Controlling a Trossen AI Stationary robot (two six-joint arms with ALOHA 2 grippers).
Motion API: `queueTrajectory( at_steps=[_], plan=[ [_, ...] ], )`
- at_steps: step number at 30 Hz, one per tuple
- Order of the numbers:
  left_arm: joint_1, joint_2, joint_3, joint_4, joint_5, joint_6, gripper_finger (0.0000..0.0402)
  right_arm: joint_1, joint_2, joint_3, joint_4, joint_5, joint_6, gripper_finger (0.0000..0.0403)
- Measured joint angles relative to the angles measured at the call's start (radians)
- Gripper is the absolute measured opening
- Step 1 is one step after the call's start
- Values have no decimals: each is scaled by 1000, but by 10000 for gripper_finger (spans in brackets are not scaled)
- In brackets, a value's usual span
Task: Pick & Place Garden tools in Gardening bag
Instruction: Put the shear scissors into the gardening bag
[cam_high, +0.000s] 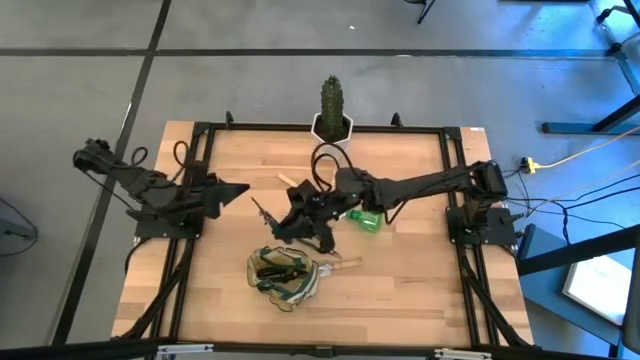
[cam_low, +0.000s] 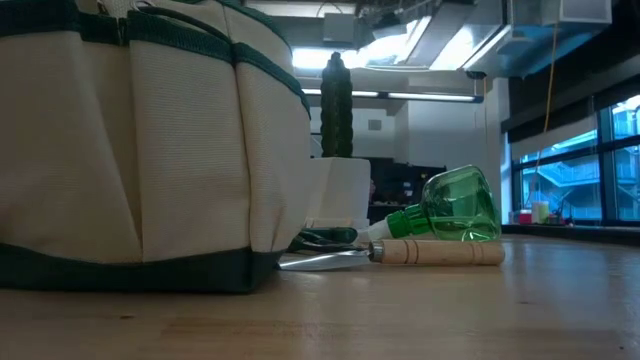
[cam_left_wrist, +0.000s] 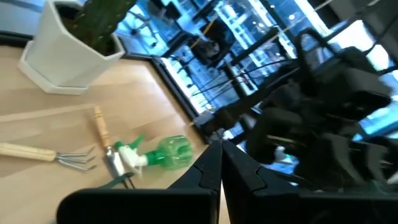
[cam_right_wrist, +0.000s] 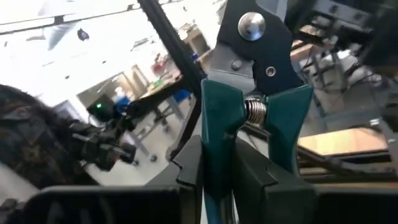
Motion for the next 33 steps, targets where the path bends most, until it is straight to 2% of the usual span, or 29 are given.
queueTrajectory(
  at_steps=[6, 9, 14, 19, 24, 33],
  plan=[
    [-83, -47, 0, 0, -94, 23, 1, 29, 101, -1, 257, 6, 161, 54],
    [-103, -58, 0, 1, -117, 45, 3, 47, 157, 11, 286, 9, 212, 54],
    [-123, -56, 0, 1, -135, 47, 1, 62, 200, 103, 220, 2, 185, 54],
    [-141, -47, 0, 2, -135, 40, 3, 79, 229, 178, -1, 2, 73, 54],
    [-161, -40, 0, 24, -135, 39, 1, 83, 226, 186, -134, 9, -2, 54],
    [-168, -25, 0, 72, -147, 47, 1, 92, 227, 185, -233, 12, -44, 54]
  ],
)
